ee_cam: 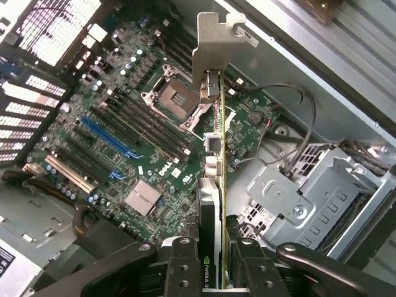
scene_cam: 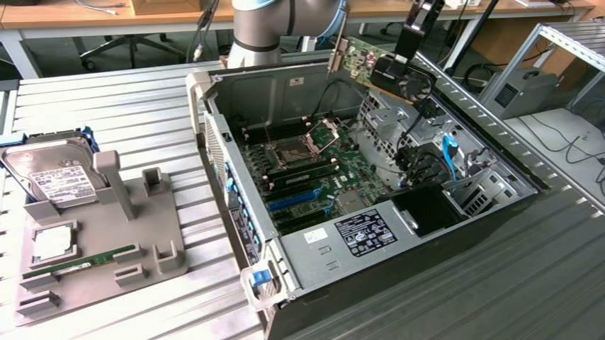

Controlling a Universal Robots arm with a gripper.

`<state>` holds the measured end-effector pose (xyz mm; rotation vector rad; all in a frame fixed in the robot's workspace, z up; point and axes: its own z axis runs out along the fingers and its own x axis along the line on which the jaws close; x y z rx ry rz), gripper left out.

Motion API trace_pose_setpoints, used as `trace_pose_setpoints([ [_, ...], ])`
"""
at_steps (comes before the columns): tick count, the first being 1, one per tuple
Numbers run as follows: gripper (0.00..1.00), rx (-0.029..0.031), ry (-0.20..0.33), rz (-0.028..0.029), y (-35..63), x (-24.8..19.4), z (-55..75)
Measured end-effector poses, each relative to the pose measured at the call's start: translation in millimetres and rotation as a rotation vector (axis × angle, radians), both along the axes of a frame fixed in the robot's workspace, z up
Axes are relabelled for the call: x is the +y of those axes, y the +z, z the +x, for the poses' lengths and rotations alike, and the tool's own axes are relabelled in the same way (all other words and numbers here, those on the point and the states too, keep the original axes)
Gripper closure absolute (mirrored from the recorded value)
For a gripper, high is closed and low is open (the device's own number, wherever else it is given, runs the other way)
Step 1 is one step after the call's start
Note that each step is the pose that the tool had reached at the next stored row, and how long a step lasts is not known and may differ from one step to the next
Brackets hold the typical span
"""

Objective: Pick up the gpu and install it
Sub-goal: 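Insert the gpu into the slot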

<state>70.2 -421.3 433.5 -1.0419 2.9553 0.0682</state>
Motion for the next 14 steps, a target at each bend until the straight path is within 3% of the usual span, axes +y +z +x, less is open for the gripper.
trace_pose_setpoints([
  [14, 0.73, 0.0000, 0.242, -0.0001, 0.0, 1.5, 0.0],
])
